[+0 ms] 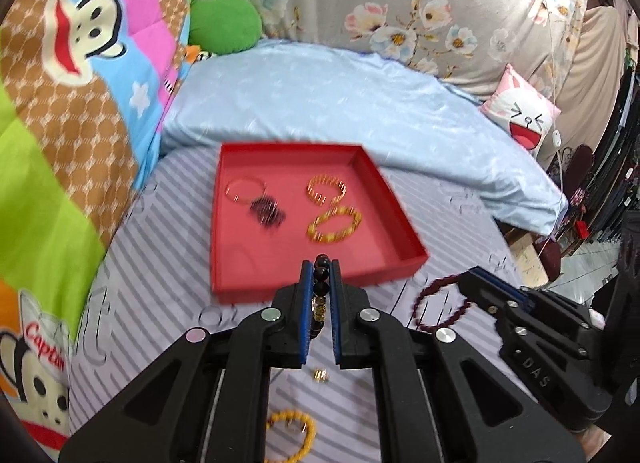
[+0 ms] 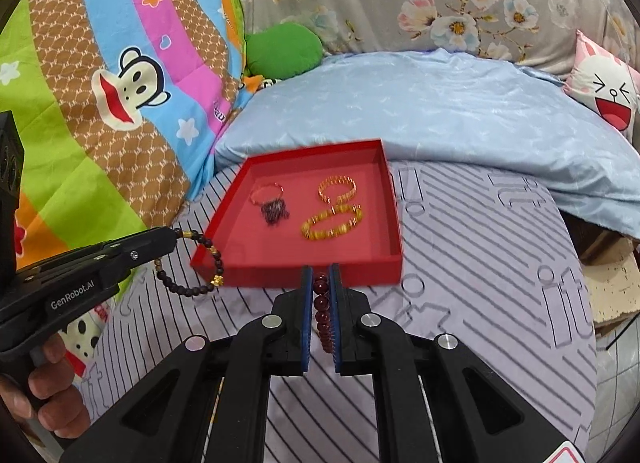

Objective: Organize jewelry
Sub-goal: 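Carry both beaded bracelets into the red tray and open both tools, then move both tools back toward the yellow beaded bracelet and gold rings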

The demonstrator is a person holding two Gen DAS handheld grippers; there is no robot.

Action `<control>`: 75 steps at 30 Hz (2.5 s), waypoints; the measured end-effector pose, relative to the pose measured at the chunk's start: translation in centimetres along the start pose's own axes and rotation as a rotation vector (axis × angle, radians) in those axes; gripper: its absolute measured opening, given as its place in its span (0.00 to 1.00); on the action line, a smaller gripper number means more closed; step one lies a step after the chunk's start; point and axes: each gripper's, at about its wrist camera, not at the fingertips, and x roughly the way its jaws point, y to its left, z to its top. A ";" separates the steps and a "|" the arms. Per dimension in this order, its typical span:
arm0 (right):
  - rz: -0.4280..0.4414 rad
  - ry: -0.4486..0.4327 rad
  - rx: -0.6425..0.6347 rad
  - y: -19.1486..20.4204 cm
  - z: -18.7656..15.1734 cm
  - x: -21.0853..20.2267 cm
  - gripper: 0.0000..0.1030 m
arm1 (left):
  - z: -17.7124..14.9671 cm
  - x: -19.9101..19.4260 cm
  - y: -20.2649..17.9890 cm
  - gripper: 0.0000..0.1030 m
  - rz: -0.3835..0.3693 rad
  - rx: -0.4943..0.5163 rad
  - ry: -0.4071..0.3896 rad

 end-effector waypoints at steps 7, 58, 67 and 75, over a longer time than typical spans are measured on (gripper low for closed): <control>0.035 -0.021 0.017 0.6 4.6 3.2 0.07 | 4.5 1.9 -0.5 0.07 -0.012 0.004 -0.035; -0.059 0.068 0.067 -0.6 -0.2 6.9 0.41 | -0.3 8.2 3.4 0.40 0.221 -0.045 0.072; -0.059 0.063 0.057 -0.6 -2.2 4.2 0.41 | -2.3 5.3 2.9 0.40 0.250 -0.012 0.066; -0.067 0.073 0.052 -0.8 -5.1 1.7 0.41 | -5.9 3.0 4.0 0.40 0.249 -0.027 0.092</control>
